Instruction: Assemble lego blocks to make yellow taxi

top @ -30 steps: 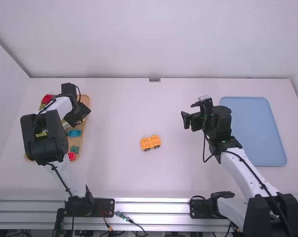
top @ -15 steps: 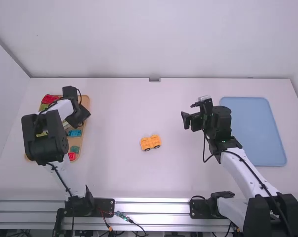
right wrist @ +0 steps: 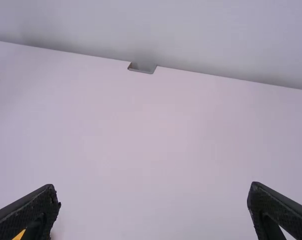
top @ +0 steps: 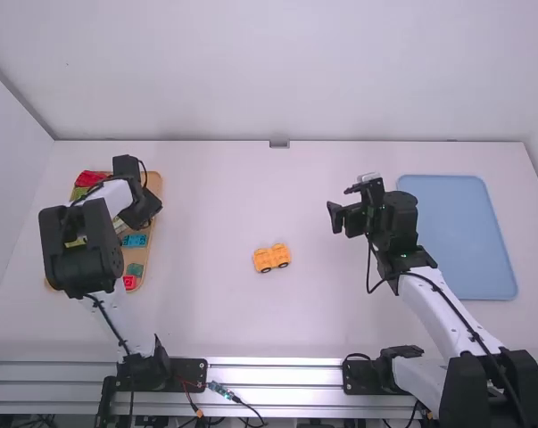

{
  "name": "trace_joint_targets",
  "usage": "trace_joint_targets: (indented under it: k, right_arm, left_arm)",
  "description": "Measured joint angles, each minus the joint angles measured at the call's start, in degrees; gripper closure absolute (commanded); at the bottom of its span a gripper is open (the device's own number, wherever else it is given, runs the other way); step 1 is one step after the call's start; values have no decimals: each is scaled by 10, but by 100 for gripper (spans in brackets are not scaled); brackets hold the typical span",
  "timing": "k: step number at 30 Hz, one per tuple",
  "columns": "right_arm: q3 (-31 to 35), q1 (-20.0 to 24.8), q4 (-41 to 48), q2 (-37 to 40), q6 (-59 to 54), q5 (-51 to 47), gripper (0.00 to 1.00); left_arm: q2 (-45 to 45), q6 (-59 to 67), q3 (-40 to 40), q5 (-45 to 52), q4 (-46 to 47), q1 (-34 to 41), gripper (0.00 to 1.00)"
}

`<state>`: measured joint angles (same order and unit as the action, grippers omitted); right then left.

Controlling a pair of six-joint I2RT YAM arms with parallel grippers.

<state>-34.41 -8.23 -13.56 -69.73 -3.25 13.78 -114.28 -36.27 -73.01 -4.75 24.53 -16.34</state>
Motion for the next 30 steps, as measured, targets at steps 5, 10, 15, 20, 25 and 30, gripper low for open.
trace_joint_targets:
  k: [5, 10, 15, 20, 25, 30]
  right_arm:
    - [0, 0, 0, 0, 0, 0, 1]
    - [0, 0, 0, 0, -1, 0, 1]
    - [0, 0, 0, 0, 0, 0, 1]
    - [0, 0, 0, 0, 0, 0, 1]
    - [0, 0, -4, 0, 0, 0, 1]
    - [0, 0, -5, 0, -1, 0, 1]
  left_arm:
    - [0, -2, 0, 0, 0, 0, 63]
    - [0, -2, 0, 0, 0, 0, 62]
    - [0, -2, 0, 0, -1, 1, 70]
    - [0, -2, 0, 0, -9, 1, 74]
    - [0, -2, 0, 0, -13, 1, 80]
    - [0, 2, -7, 0, 17, 1, 93]
